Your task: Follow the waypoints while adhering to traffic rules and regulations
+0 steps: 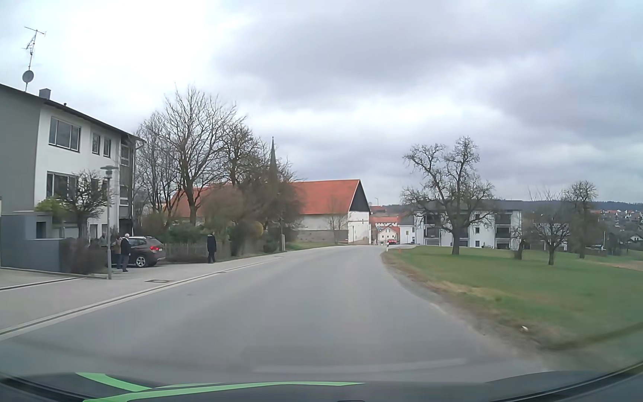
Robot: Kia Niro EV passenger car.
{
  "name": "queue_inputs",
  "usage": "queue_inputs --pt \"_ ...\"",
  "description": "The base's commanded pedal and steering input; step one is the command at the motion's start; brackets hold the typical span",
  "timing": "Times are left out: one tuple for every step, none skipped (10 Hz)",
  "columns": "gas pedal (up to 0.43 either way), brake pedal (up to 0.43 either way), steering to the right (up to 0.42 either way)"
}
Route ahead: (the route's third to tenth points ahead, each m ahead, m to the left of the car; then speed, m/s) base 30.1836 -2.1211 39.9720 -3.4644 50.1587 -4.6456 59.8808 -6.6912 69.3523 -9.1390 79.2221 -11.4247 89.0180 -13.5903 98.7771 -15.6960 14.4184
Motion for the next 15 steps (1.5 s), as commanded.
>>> queue_inputs --pt "0.028 0.0 0.017" --pt "0.028 0.0 0.017" --pt "0.028 0.0 0.017" --pt "0.028 0.0 0.017" --pt "0.028 0.0 0.017" --pt "0.028 0.0 0.017" --pt "0.028 0.0 0.017" --pt "0.028 0.0 0.017" --pt "0.028 0.0 0.017" --pt "0.028 0.0 0.017" --pt "0.028 0.0 0.017" --pt "0.028 0.0 0.017" --pt "0.028 0.0 0.017" --pt "0.028 0.0 0.018" --pt "0.028 0.0 0.021"
